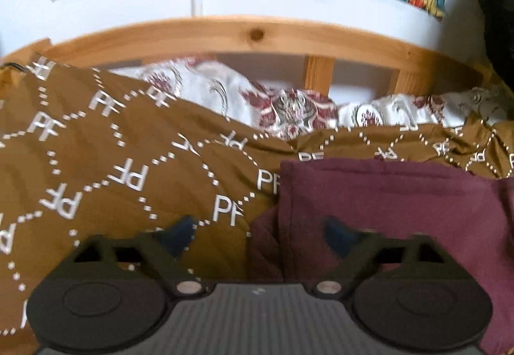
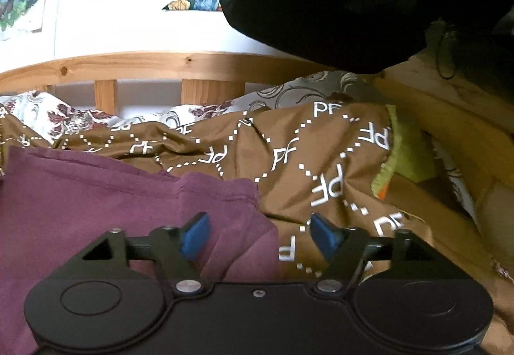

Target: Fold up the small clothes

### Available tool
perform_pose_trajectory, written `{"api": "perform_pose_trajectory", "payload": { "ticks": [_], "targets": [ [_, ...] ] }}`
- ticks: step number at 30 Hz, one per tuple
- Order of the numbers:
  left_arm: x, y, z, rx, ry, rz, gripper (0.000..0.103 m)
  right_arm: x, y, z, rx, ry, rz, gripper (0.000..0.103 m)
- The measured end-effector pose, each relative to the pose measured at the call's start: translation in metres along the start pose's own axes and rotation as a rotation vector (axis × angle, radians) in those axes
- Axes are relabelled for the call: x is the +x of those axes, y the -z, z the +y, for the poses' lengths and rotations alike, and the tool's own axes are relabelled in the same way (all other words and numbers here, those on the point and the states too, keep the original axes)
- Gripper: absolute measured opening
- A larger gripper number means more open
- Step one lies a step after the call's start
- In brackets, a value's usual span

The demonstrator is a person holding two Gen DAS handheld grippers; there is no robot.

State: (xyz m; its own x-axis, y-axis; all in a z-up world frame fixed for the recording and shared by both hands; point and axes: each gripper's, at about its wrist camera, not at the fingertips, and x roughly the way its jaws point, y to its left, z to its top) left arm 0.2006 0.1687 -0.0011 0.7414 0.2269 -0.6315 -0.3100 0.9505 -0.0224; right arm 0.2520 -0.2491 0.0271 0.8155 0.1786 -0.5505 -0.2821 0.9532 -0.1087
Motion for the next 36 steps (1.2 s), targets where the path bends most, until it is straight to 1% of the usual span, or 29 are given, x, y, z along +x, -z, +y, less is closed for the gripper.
{"api": "perform_pose_trajectory", "payload": {
  "ticks": [1, 3, 7, 11, 14, 17, 20, 24, 32, 36],
  "targets": [
    [-0.007, 0.005, -0.001, -0.003, -0.010, -0.027, 0.102, -0.006, 0.004, 0.001, -0.001, 0.000, -0.006, 0.091],
    [-0.019, 0.015, -0.003, -0.007, -0.028, -0.041, 0.102, -0.019, 0.013, 0.005, 0.003, -0.009, -0.015, 0.098],
    [-0.038, 0.039, -0.004, -0.031, -0.005, -0.014, 0.102, -0.043, 0.028, 0.016, 0.009, -0.027, -0.020, 0.102],
    [-0.055, 0.062, -0.005, -0.038, 0.014, 0.014, 0.102, -0.067, 0.040, 0.029, 0.017, -0.033, -0.031, 0.102],
    [-0.061, 0.077, -0.007, -0.043, 0.021, 0.051, 0.102, -0.080, 0.047, 0.036, 0.050, -0.038, -0.038, 0.102],
    [-0.063, 0.090, -0.009, -0.056, 0.023, 0.102, 0.102, -0.085, 0.054, 0.043, 0.067, -0.053, -0.018, 0.102],
    [-0.064, 0.099, -0.011, -0.064, 0.034, 0.144, 0.102, -0.084, 0.058, 0.051, 0.057, -0.040, 0.013, 0.102],
    [-0.062, 0.102, -0.016, -0.060, 0.031, 0.175, 0.102, -0.080, 0.062, 0.051, 0.080, -0.017, 0.038, 0.102],
    [-0.052, 0.104, -0.023, -0.053, 0.017, 0.222, 0.102, -0.073, 0.073, 0.036, 0.149, 0.038, 0.081, 0.102],
    [-0.047, 0.105, -0.023, -0.059, 0.007, 0.249, 0.102, -0.069, 0.075, 0.034, 0.124, 0.110, 0.087, 0.102]
  ]
}}
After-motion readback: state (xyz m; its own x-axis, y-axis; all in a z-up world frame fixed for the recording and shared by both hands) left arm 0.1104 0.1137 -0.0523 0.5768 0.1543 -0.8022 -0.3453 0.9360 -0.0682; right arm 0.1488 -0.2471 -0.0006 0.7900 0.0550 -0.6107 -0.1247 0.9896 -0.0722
